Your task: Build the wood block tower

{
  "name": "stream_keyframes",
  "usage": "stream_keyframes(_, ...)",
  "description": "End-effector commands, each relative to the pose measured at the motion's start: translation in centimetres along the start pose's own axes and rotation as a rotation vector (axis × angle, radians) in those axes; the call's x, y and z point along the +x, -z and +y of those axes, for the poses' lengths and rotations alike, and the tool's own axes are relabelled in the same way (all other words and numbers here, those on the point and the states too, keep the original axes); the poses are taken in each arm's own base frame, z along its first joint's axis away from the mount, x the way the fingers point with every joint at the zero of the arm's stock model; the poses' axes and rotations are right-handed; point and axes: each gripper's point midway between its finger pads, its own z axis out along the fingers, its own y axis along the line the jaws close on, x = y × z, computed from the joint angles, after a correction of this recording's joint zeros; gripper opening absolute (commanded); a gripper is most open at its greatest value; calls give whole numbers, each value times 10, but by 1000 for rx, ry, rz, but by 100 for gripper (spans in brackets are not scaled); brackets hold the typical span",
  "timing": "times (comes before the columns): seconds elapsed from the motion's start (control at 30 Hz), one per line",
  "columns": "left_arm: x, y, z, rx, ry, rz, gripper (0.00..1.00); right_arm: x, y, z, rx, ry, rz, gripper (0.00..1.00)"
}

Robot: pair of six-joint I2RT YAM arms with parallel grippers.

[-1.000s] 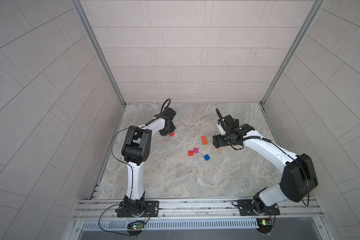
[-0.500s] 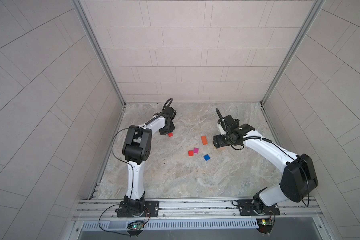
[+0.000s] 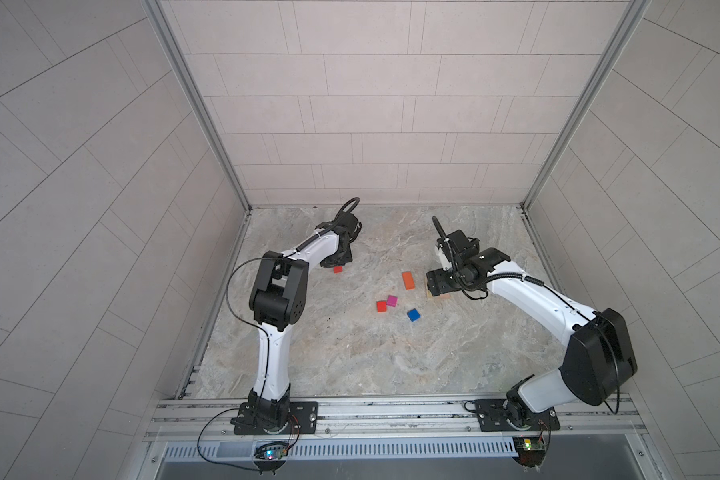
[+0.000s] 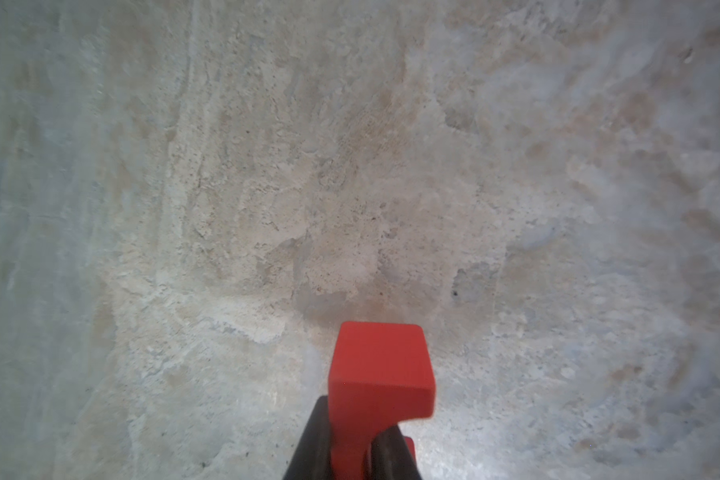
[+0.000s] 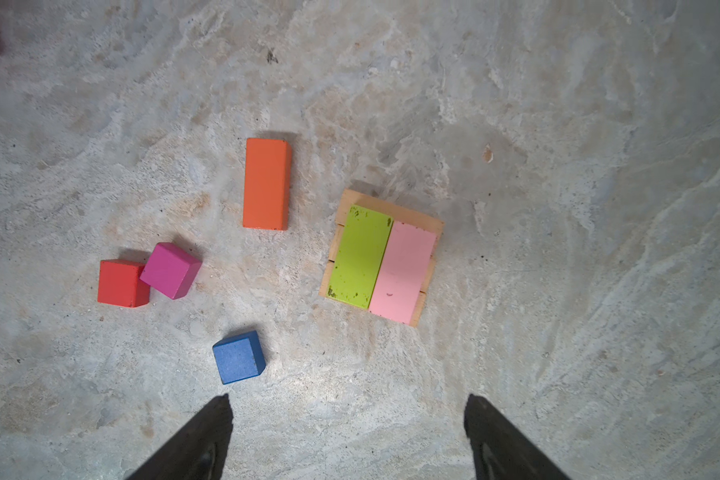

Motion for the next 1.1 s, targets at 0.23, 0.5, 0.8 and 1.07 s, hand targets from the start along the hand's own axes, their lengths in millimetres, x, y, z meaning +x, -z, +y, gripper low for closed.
stream_keyframes(0.23,-5,46,7,-404,-346,-143,14,2,26,-3,-62,-83,-85,88)
stream_keyframes(0.5,4,51,-9,-582,-513,-181,11,11,41,-11,-72,-95,-178,88)
stream_keyframes(0.8,25,49,-23,-686,-637,-213,9,16,48,-17,-82,-115,-188,88)
stream_keyframes(1.07,44,34,-27,-706,-674,-201,8,15,53,-17,-85,-118,-197,88)
